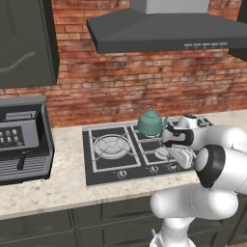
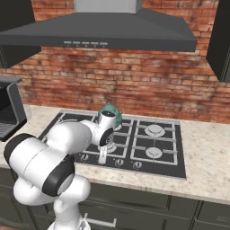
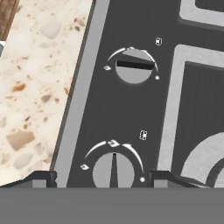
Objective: Lower the heat of the kettle.
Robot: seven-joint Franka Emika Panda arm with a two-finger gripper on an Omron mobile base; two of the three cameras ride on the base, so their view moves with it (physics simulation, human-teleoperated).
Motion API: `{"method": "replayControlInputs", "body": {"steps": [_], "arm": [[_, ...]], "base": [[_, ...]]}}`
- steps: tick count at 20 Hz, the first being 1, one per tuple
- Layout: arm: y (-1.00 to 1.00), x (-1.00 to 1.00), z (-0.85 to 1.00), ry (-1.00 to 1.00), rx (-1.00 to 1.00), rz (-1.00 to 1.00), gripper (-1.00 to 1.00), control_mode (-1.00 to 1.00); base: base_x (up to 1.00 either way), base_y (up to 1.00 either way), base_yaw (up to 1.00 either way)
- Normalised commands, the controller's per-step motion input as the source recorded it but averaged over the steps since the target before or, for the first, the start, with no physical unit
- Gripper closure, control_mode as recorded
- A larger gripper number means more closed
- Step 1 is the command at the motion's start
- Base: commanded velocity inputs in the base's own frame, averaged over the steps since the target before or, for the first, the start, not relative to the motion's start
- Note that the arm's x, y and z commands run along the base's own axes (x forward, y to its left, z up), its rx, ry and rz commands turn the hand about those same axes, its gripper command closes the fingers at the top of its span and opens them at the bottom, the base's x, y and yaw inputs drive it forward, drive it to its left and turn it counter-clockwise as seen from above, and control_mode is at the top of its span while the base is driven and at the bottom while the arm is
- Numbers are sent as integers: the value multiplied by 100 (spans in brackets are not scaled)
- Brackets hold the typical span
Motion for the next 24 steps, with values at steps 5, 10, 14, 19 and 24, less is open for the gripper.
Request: {"method": "replayControlInputs", "body": {"steps": [5, 10, 14, 19, 24], "arm": [[0, -10, -28, -2, 0, 1, -100, -100], [0, -35, -23, -5, 0, 2, -100, -100], [0, -21, -26, 0, 0, 2, -100, -100], [1, -1, -19, 0, 0, 1, -100, -100], [0, -23, -19, -1, 0, 2, -100, -100]], "base": [[0, 0, 0], [0, 0, 0], [0, 0, 0], [0, 0, 0], [0, 0, 0]]}}
